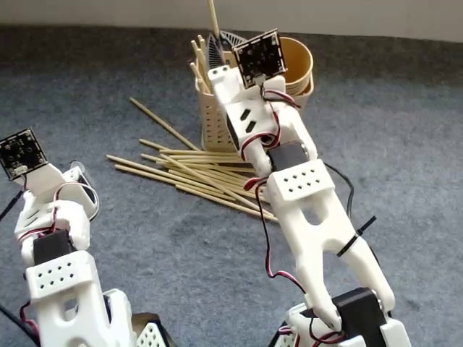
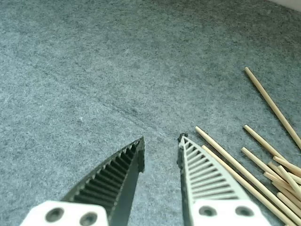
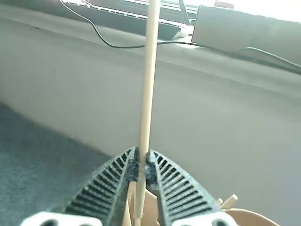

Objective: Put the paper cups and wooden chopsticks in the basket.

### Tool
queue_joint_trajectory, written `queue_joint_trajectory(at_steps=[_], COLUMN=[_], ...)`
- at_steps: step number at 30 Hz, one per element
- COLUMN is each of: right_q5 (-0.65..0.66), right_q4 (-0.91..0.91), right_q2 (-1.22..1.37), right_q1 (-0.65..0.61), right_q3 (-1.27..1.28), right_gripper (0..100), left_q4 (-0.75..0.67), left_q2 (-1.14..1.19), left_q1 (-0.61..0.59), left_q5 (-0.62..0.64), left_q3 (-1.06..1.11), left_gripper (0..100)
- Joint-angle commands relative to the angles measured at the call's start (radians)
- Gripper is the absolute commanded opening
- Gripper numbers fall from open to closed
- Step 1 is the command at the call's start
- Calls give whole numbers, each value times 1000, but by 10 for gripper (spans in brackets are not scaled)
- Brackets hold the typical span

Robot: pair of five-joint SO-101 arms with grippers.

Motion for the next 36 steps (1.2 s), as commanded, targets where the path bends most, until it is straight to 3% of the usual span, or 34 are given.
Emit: queue_joint_trajectory(at_steps=[1, 9, 16, 30, 36], right_q5=[-12, -20, -245, -242, -244], right_q4=[-27, -28, -243, -483, -481], right_q2=[-150, -133, 44, 156, 156], right_q1=[12, 77, 133, 131, 131], right_q3=[42, 127, 111, 213, 220], right_gripper=[4, 4, 4, 5, 176], left_q4=[-20, -20, -20, -20, -20], left_q2=[-19, -19, -19, -19, -19], left_q1=[-1, 1, 1, 1, 1], left_q5=[9, 9, 9, 9, 9], left_q3=[-10, -10, -10, -10, -10], left_gripper=[130, 130, 130, 130, 130])
